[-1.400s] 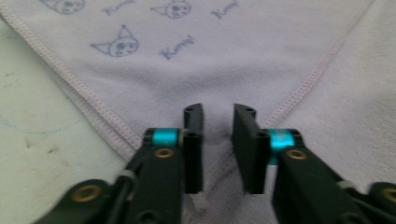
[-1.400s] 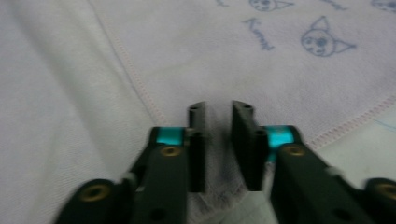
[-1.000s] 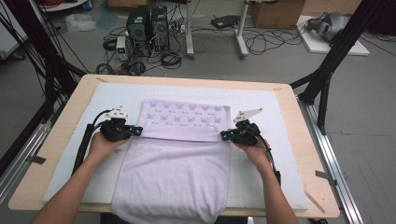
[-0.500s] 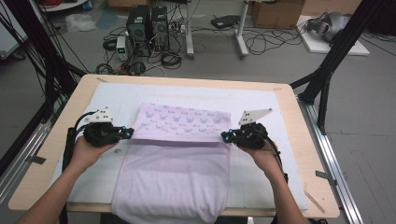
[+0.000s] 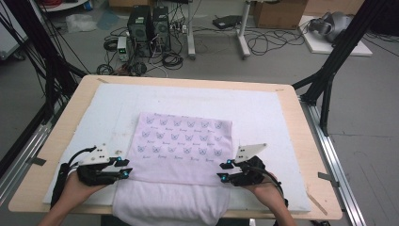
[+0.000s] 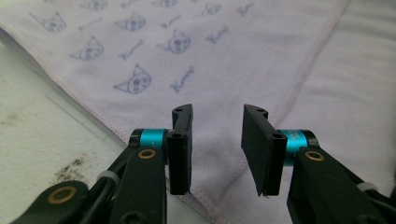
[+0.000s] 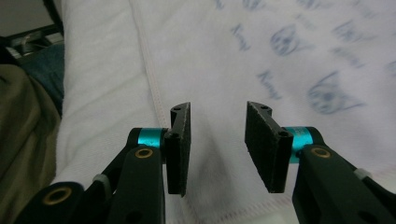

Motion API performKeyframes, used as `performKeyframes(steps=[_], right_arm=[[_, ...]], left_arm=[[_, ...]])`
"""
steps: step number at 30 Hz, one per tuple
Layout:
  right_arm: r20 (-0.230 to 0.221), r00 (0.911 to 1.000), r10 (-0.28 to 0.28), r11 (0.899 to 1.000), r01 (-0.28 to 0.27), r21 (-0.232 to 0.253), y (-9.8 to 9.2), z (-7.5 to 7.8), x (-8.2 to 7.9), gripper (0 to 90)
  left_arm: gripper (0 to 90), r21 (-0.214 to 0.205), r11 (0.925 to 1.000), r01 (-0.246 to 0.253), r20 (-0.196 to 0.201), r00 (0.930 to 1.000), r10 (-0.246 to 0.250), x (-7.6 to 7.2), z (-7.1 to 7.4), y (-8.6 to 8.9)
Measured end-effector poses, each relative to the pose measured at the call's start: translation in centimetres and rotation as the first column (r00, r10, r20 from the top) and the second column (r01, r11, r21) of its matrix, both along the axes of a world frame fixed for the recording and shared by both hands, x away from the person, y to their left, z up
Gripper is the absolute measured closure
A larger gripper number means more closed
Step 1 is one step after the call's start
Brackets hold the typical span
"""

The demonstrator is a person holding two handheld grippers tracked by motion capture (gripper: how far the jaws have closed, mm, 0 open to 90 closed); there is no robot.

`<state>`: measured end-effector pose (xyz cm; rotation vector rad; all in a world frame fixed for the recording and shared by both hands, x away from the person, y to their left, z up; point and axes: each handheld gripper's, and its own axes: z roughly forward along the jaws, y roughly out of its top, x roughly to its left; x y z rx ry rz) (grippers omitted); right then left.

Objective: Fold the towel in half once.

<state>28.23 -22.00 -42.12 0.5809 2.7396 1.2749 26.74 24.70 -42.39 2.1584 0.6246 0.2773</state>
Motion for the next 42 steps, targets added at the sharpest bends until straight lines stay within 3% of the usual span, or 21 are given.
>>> performKeyframes(steps=[4, 6, 7, 9, 11, 20, 25, 28, 30, 33, 42], right_arm=[[-0.025, 0.9994, 0.022, 0.998, -0.023, -0.050, 1.0, -1.8, 0.5, 67.3], [-0.011, 0.9997, 0.022, 0.998, -0.023, -0.051, 1.1, -2.0, 0.4, 75.1], [-0.022, 0.9993, 0.029, 0.998, -0.030, -0.046, 1.0, -2.0, 0.5, 81.7], [-0.028, 0.9991, 0.033, 0.998, -0.034, -0.047, 1.0, -2.0, 0.6, 86.7], [-0.017, 0.9995, 0.029, 0.998, -0.029, -0.050, 1.0, -1.7, 0.6, 87.4], [0.058, 0.9983, 0.013, 0.998, -0.016, 0.060, -0.2, 2.1, -0.4, 87.5], [0.080, 0.9963, 0.032, 0.994, -0.040, 0.101, -0.8, 3.1, -3.1, 87.5], [0.057, 0.9965, 0.062, 0.991, -0.068, 0.111, -1.0, 3.1, -4.8, 86.1], [0.051, 0.9971, 0.056, 0.992, -0.061, 0.108, -1.2, 2.9, -5.4, 79.9], [0.044, 0.9987, 0.025, 0.993, -0.030, 0.114, -1.7, 2.8, -4.1, 72.7], [0.034, 0.9940, -0.104, 0.992, 0.101, 0.070, -1.8, 2.3, 4.7, 60.9]], left_arm=[[63.4, 0.023, 0.9996, 0.018, -0.041, 0.9990, -0.017, 0.8, -1.4, -0.5], [71.5, 0.020, 0.9995, 0.025, -0.033, 0.9992, -0.025, 0.9, -2.0, -0.6], [76.8, 0.015, 0.9996, 0.025, -0.029, 0.9993, -0.024, 0.9, -2.1, -0.5], [84.4, 0.007, 0.9998, 0.020, -0.037, 0.9991, -0.020, 1.1, -2.0, -0.5], [86.1, 0.002, 0.9998, 0.017, -0.027, 0.9995, -0.017, 0.9, -1.6, -0.4], [87.8, -0.074, 0.9972, -0.004, 0.033, 0.9994, 0.007, -1.0, 2.0, 0.8], [87.8, -0.074, 0.9971, 0.019, 0.044, 0.9989, -0.016, -3.7, 2.8, 1.1], [87.5, -0.076, 0.9965, 0.034, 0.051, 0.9982, -0.030, -5.6, 2.7, 1.1], [82.4, -0.058, 0.9979, 0.029, 0.055, 0.9982, -0.025, -5.7, 2.6, 1.1], [71.2, -0.064, 0.9980, -0.003, 0.049, 0.9988, 0.006, -4.0, 2.3, 1.2], [59.4, -0.053, 0.9958, -0.075, 0.062, 0.9950, 0.078, 3.8, 2.4, -0.2]])
